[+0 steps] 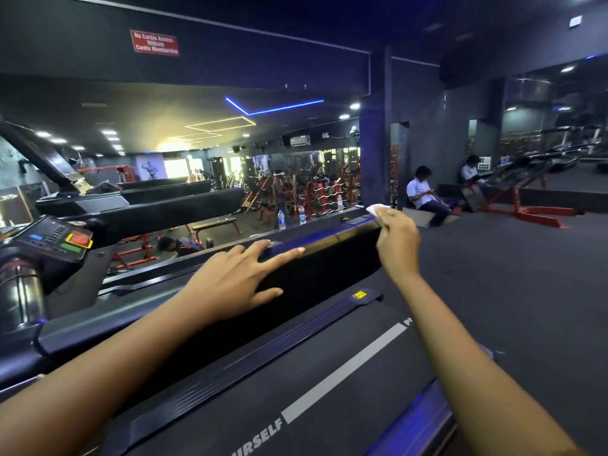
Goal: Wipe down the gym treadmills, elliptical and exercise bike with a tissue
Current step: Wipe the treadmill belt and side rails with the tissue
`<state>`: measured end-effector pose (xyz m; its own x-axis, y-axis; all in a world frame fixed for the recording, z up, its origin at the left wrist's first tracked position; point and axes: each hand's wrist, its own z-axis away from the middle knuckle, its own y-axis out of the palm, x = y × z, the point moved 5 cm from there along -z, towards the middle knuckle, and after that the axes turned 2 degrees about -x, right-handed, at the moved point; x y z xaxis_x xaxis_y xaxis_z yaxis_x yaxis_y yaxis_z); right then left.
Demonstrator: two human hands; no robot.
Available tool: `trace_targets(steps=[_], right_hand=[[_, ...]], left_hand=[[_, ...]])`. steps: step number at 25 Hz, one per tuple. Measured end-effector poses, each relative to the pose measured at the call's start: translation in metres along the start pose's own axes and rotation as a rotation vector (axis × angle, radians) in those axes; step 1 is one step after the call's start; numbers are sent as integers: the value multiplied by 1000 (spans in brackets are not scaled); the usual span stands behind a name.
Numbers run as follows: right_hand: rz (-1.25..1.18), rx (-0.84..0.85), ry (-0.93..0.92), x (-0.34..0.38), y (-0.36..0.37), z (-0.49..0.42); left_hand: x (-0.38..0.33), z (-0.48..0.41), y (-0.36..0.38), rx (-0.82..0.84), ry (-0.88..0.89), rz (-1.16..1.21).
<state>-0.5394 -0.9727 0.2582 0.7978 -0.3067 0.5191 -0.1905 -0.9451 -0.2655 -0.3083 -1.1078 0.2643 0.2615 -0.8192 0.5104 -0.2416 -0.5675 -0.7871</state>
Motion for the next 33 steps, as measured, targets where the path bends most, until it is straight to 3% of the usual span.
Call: trace_targets(steps=[3,5,12,15,20,26,29,33], right_hand=[[102,141,62,-20,15,-13],[114,148,44,-12,20,-6],[-55,53,-147,57,21,53],[-216,118,-64,59,9,61],[-326,79,158,24,-32,84],[-225,110,223,-37,-71,101],[-189,150,276,-89,-85,105],[-195,228,368,-158,-102,105]], left_hand=[[-15,-25,-2,16,16,11],[-17,-29,3,6,24,-1],[-19,-24,1,-5,-9,-20],[-19,-21,-2,10,-24,-13],[-34,-24,-11,-44,-103,122],[-114,-45,0,-310,106,376],[-165,-66,28,-247,126,564],[-228,-100,71,-47,22,782]])
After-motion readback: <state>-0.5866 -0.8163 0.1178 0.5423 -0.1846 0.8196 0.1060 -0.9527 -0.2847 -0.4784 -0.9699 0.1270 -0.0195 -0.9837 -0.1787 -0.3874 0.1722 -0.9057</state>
